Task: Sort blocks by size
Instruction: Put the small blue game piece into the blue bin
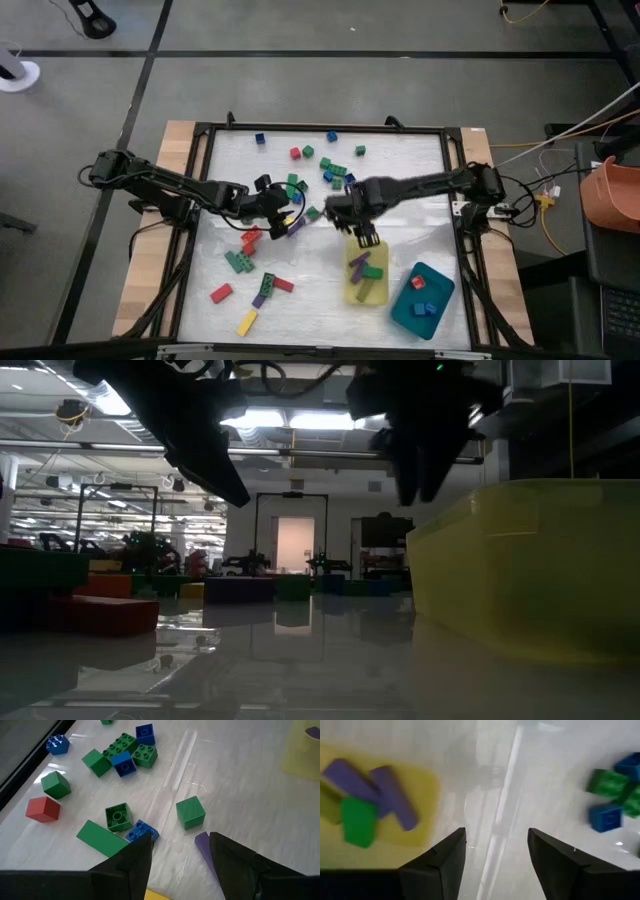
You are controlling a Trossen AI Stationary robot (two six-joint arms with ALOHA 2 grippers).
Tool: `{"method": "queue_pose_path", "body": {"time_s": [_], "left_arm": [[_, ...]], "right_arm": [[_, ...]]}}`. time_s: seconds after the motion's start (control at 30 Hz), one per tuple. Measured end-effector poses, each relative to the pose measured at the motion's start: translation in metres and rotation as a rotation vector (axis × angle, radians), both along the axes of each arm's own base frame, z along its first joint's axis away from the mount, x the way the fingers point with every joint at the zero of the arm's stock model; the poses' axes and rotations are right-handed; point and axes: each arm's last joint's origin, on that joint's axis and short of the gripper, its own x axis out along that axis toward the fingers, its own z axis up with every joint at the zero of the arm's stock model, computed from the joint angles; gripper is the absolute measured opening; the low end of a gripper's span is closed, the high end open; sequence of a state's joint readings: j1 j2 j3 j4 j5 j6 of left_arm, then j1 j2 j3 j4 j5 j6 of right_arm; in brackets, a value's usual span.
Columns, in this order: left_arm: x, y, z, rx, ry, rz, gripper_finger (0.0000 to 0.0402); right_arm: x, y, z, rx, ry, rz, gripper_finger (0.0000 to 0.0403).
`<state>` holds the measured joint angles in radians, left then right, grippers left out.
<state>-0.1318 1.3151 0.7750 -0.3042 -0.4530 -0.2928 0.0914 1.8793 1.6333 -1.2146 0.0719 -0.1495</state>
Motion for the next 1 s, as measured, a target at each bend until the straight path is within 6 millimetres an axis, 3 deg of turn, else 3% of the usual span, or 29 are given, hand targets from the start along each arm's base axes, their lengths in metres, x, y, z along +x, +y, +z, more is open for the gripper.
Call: {"method": "queue_pose_path", "body": {"time_s": [0.27,0.57,0.8,1.0], "left_arm": [[0.0,0.0,0.0,-0.001,-0.002,0.003,0.0184],[0.0,0.0,0.0,0.002,-0.002,-0.001,0.0184],[0.0,0.0,0.0,0.004,0.001,-0.005,0.0184],[0.0,0.0,0.0,0.008,0.004,-0.008,0.0184]], "right_arm": [[0.013,-0.075,0.0,-0.025,-0.12,-0.065,0.0209],[0.016,-0.147,-0.034,-0.003,-0.081,-0.204,0.0209],[0.018,-0.174,-0.068,0.028,-0.002,-0.2,0.0209],[0.021,-0.176,-0.083,0.037,0.035,-0.148,0.0209]]}}
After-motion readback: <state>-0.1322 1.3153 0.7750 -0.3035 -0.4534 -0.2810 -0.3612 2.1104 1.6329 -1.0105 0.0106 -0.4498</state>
